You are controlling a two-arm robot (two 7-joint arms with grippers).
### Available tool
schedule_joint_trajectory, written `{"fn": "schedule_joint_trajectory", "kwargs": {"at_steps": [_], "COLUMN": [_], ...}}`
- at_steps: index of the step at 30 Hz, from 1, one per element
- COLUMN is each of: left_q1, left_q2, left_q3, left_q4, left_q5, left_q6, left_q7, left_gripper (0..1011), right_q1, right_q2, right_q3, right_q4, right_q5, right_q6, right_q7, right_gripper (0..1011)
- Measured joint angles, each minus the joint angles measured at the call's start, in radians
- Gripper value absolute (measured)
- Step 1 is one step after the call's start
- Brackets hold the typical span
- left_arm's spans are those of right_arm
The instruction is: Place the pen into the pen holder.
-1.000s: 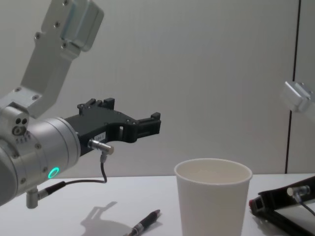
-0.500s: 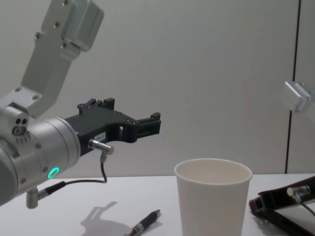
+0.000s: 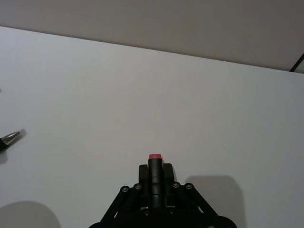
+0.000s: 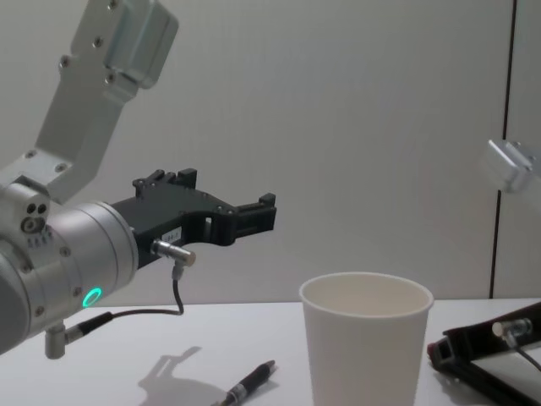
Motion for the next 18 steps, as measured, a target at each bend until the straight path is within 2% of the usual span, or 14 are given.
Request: {"fn": "schedule_joint_trajectory", "kwargs": {"at_steps": [5,18], "left_q1": [0.000,0.000], "left_q2": [0.000,0.000], "left_q3": [0.000,0.000], "left_q4": [0.000,0.000], "left_q5": [0.000,0.000], "left_q6": [0.000,0.000], "left_q7": [0.000,0.000], "left_gripper": [1001,1001], "right_q1": [0.010,0.061], "right_q2": [-0.004,-0.031], "right_q3": [-0.005,-0.023], "right_q4": [0.001,-0.019], "right_q5": [-0.012,-0.073], "right_q6": [-0.005,-0.076], "right_q7": [0.011,0.028], "right_gripper": [173,175]}}
